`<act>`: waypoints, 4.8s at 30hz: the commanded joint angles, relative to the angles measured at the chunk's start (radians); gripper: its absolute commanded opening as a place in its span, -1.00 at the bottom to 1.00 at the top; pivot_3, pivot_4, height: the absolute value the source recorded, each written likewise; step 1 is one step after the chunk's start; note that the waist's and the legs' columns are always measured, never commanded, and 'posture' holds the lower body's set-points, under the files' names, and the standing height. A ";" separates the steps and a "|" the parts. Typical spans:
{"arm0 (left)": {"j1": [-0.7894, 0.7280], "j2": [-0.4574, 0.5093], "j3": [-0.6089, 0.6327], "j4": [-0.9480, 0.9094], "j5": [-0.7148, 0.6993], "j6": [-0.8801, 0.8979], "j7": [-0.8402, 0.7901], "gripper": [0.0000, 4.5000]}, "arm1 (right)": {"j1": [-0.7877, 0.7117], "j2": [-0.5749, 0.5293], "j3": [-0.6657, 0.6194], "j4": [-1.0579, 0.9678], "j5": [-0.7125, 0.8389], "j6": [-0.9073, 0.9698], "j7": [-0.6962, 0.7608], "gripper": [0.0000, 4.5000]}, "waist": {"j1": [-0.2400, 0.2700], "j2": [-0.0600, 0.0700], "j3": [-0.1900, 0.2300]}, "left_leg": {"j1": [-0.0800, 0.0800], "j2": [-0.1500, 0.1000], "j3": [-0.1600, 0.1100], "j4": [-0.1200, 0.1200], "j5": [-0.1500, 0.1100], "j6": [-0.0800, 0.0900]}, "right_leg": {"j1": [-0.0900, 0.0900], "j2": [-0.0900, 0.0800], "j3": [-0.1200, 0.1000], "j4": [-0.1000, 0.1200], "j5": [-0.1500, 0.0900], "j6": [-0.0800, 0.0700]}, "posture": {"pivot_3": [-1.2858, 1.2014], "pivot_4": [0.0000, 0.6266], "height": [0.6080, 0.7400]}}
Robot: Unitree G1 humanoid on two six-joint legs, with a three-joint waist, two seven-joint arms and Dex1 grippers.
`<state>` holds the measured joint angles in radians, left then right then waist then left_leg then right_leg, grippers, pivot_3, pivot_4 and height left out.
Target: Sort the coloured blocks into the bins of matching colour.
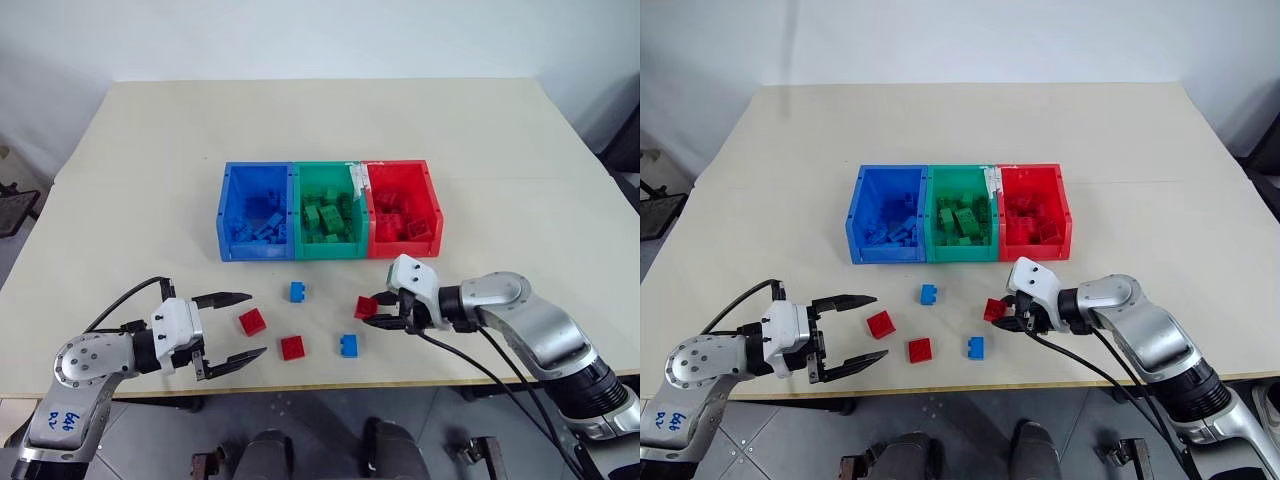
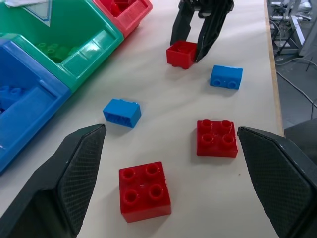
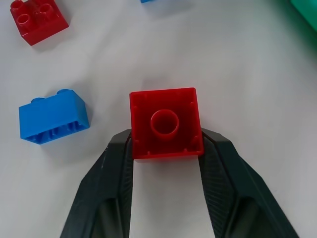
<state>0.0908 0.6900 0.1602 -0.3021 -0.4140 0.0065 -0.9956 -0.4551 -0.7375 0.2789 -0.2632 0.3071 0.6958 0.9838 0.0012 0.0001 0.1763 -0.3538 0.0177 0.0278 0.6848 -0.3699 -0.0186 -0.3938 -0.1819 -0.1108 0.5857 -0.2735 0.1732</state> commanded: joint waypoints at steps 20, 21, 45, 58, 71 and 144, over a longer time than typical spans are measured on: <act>-0.089 -0.062 0.027 -0.129 -0.080 0.224 0.217 1.00 | -0.285 0.135 -0.320 0.417 0.001 -0.297 -0.137 0.99 | -0.009 0.000 0.000 | 0.000 0.000 0.001 -0.001 0.000 0.000 | -0.001 0.000 0.000 0.002 0.000 0.000 | 0.03 -0.52 1.00; -0.085 -0.059 0.027 -0.130 -0.073 0.218 0.213 1.00 | -0.267 0.127 -0.326 0.403 0.009 -0.314 -0.117 0.99 | -0.007 0.000 0.000 | 0.000 0.000 0.001 -0.001 0.000 0.000 | -0.001 0.000 0.000 0.002 0.000 0.000 | 0.03 -0.52 1.00; -0.107 0.008 -0.088 -0.017 -0.022 0.016 -0.068 1.00 | 0.426 -0.187 -0.435 -0.109 0.172 -0.412 0.242 0.99 | 0.011 0.000 0.000 | 0.002 0.001 0.004 0.000 0.000 0.000 | 0.001 0.000 0.001 0.000 0.000 0.000 | 0.03 -0.52 1.00; 0.083 0.067 0.101 -0.062 -0.080 0.071 -0.061 1.00 | 0.136 -0.060 0.025 -0.145 0.007 -0.222 0.151 0.99 | 0.021 0.000 0.000 | 0.001 0.001 0.003 0.000 -0.001 0.000 | 0.000 0.000 0.001 -0.001 0.000 -0.001 | 0.03 -0.52 1.00; 0.131 0.029 0.094 -0.132 -0.070 0.080 -0.010 1.00 | 0.038 0.055 0.109 -0.050 -0.069 -0.225 0.147 0.00 | 0.019 0.000 0.000 | 0.001 0.001 0.003 0.000 -0.001 0.000 | 0.000 0.000 0.000 0.000 0.000 -0.001 | 0.03 -0.52 1.00; -0.447 0.188 -0.548 -0.157 0.213 0.691 0.026 1.00 | 0.544 -0.093 -0.516 -0.254 0.224 -0.426 0.168 0.99 | 0.025 0.000 0.001 | 0.002 0.004 0.008 0.002 -0.003 -0.001 | -0.002 0.002 -0.002 0.002 0.001 -0.002 | 0.03 -0.52 1.00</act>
<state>-0.3538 0.8647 -0.3680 -0.4805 -0.2494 0.6814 -0.9792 0.0744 -0.8103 -0.2025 -0.4738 0.5032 0.2629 1.1634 0.0264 0.0003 0.1771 -0.3519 0.0218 0.0357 0.6867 -0.3730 -0.0200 -0.3959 -0.1804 -0.1133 0.5869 -0.2726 0.1706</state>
